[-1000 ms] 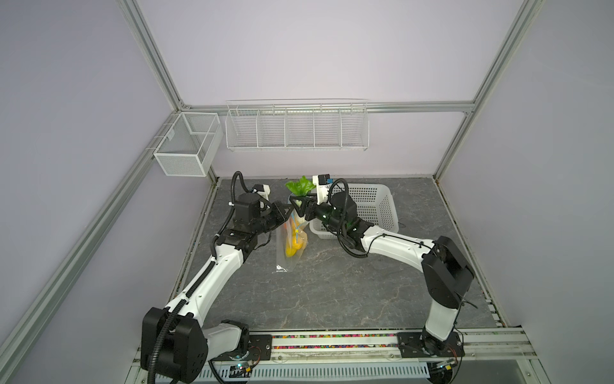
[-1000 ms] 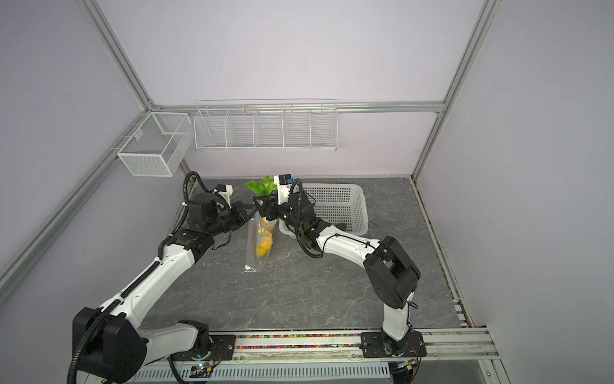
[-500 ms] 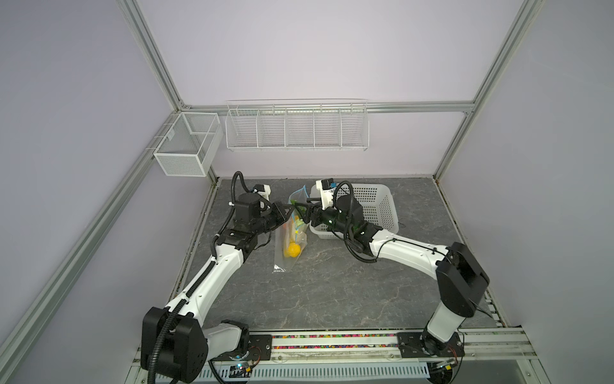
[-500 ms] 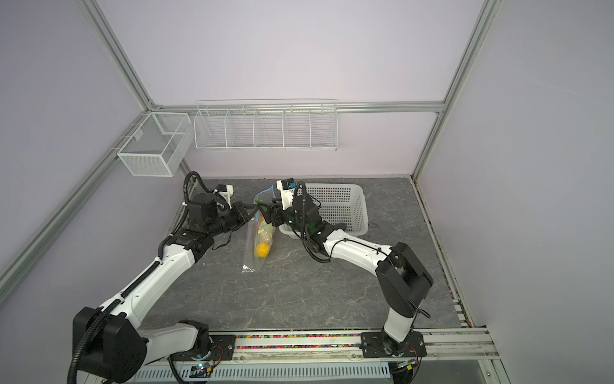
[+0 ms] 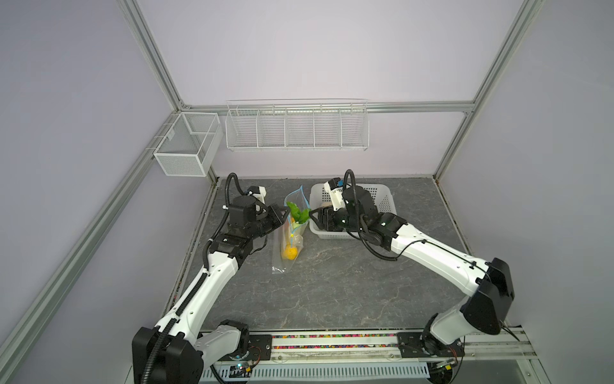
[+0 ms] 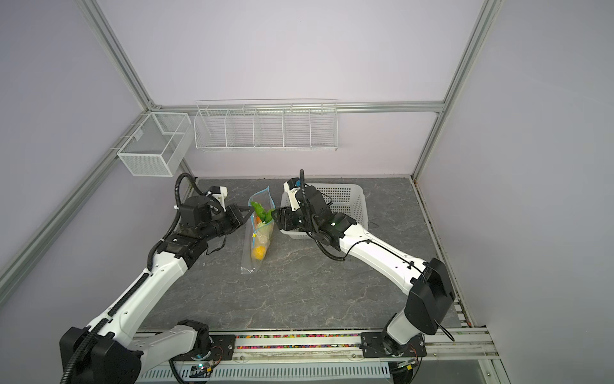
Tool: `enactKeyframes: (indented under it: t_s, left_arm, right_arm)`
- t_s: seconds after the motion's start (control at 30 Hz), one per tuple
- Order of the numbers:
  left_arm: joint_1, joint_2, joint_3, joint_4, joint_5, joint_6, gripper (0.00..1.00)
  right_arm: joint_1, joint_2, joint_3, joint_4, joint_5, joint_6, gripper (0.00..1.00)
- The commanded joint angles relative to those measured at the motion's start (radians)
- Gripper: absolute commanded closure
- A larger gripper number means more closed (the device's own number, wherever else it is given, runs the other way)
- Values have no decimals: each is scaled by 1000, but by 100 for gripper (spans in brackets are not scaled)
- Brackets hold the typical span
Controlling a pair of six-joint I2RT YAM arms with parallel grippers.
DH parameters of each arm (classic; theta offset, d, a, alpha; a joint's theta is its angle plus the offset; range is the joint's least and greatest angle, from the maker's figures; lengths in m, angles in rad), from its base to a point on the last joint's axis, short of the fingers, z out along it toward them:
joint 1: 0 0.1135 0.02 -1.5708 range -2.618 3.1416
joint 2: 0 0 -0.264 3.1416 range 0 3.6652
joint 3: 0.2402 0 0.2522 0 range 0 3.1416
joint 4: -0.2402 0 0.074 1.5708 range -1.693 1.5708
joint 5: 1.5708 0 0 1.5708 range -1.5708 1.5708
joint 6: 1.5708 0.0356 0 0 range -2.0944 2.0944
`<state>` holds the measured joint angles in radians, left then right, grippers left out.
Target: Place the food in the zip-top bag and seal the zipper
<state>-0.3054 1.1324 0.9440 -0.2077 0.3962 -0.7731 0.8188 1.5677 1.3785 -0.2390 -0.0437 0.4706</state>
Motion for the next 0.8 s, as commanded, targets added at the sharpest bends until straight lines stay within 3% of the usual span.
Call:
enactKeyframes:
  t_s: [0.0, 0.47, 0.77]
  left_arm:
    - [6, -23, 13, -15, -2, 9, 100]
    - [6, -60, 26, -58, 19, 19, 100]
    - [5, -49, 34, -70, 43, 38, 100]
  right_arm:
    - [-4, 23, 11, -71, -61, 47, 35]
    - [-3, 145, 118, -49, -106, 91, 39]
    - [5, 82, 101, -99, -89, 84, 38]
